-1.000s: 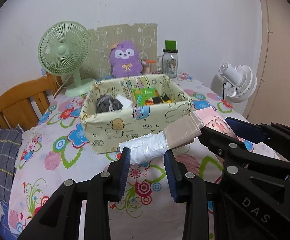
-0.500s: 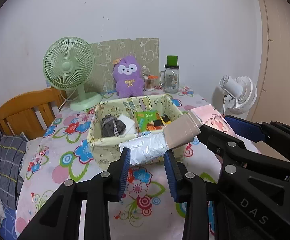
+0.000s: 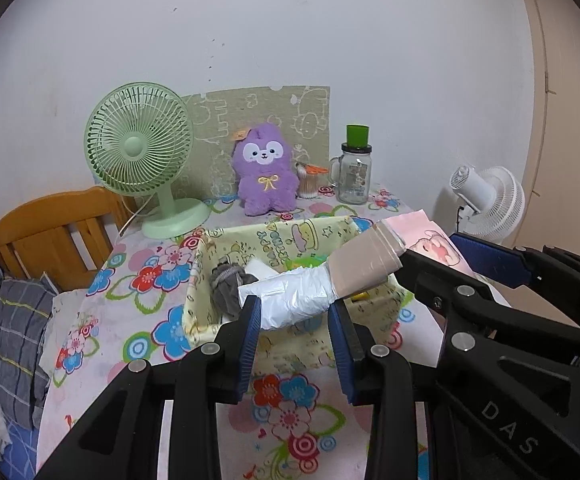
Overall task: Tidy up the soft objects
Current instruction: 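Carry the rolled towel and pink pack over the basket with both tools, then lower both items into the basket and open both tools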
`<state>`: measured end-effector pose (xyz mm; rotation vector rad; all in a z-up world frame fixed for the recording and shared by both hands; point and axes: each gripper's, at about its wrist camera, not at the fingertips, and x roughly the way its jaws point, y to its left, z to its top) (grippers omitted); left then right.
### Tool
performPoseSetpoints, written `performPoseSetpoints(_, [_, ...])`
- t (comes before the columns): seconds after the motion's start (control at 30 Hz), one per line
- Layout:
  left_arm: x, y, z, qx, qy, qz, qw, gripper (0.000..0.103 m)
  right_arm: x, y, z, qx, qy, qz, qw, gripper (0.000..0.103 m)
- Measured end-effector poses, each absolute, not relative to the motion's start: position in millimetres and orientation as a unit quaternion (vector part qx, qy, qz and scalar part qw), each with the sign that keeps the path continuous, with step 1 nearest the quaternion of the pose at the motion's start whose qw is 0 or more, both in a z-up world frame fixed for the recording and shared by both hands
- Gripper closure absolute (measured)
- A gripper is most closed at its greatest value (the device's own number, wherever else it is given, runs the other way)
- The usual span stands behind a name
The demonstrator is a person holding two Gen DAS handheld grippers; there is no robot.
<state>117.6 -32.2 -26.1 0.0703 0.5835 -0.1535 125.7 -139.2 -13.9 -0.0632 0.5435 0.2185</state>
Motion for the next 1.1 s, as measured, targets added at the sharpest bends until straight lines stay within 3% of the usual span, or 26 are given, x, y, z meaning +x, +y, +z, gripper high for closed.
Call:
performPoseSetpoints(0.7, [196,-24,-51,0.01,0.316,-0.077,0.946,0.068,203,-129,-37,-0.028,0.292,0.105,0.95,0.06])
performPoseSetpoints(0.87, [213,-21,-65,0.005,0.335,-0.081,0.939,0.053,219,-122,-47,-0.028,0.301,0.112,0.947,0.06])
performPoseSetpoints(0.93, [213,-22,-68,0.011,0.333,-0.087,0.939,0.038,225,-117,-51,-0.03,0.303,0.115,0.946,0.06])
performPoseSetpoints(1.1, [215,-15,-68,0.005,0.328,-0.083,0.941,0.029,238,-108,-60,-0.02,0.316,0.124,0.94,0.06])
